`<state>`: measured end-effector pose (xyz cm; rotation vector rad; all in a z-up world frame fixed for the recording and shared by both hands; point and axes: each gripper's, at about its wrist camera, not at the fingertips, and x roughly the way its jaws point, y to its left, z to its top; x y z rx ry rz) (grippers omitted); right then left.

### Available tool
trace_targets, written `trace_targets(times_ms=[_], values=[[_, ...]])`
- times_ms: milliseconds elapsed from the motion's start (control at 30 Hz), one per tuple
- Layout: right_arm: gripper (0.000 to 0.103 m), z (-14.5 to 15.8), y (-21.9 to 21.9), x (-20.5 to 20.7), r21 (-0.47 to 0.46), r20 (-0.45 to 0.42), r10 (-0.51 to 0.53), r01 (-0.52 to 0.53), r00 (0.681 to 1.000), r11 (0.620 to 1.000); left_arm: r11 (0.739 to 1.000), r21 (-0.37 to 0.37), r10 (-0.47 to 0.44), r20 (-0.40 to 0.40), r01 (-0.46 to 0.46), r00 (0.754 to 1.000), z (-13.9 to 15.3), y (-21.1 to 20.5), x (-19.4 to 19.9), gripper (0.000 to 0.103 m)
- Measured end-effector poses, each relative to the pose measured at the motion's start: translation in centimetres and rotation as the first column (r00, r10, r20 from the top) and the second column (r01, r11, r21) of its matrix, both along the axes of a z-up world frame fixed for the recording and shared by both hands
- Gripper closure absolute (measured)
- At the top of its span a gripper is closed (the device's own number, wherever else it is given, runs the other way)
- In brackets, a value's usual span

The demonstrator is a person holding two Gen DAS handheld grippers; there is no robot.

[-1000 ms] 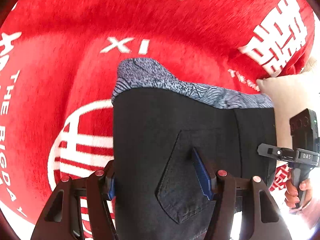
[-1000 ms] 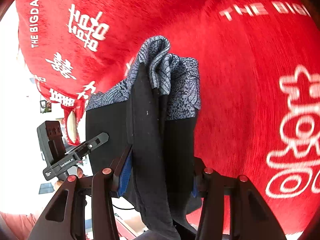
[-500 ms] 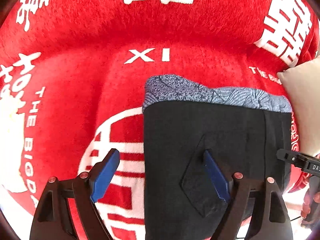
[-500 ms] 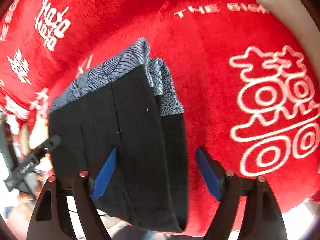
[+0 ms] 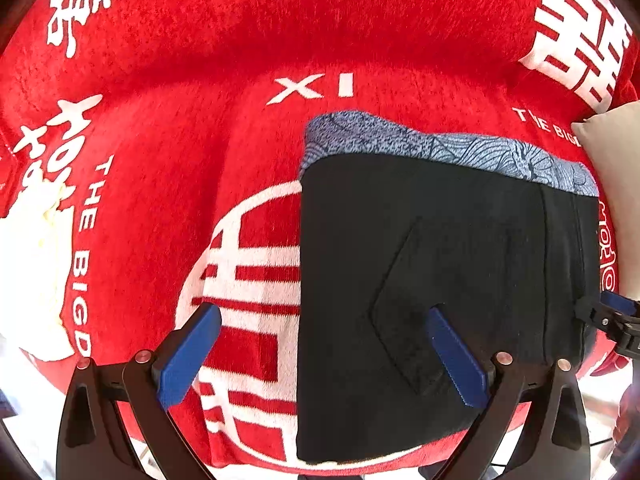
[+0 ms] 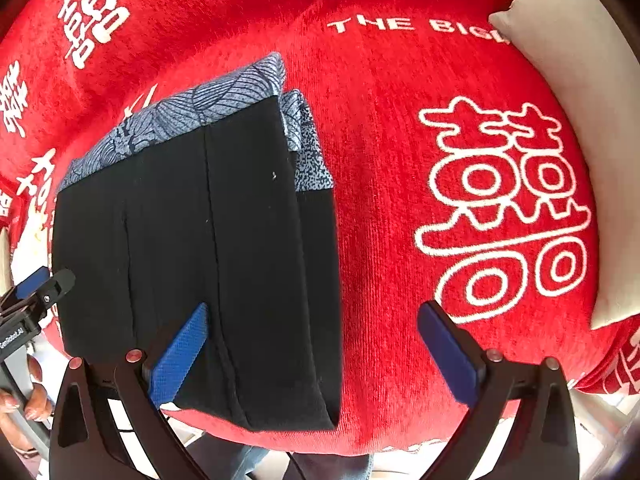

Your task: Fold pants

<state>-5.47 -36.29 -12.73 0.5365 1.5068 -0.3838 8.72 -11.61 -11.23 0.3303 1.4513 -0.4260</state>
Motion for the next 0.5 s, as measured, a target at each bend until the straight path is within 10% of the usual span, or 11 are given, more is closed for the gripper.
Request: trace_targets(times_ms=[500], values=[[0.000, 7.7, 4.7, -0.5, -0.100, 0.002, 0.036, -0.036, 0.999, 0.994, 0.998, 0.037, -0.042, 0.004, 0.041, 0.999, 5.4, -0.2, -4.0, 0.000]])
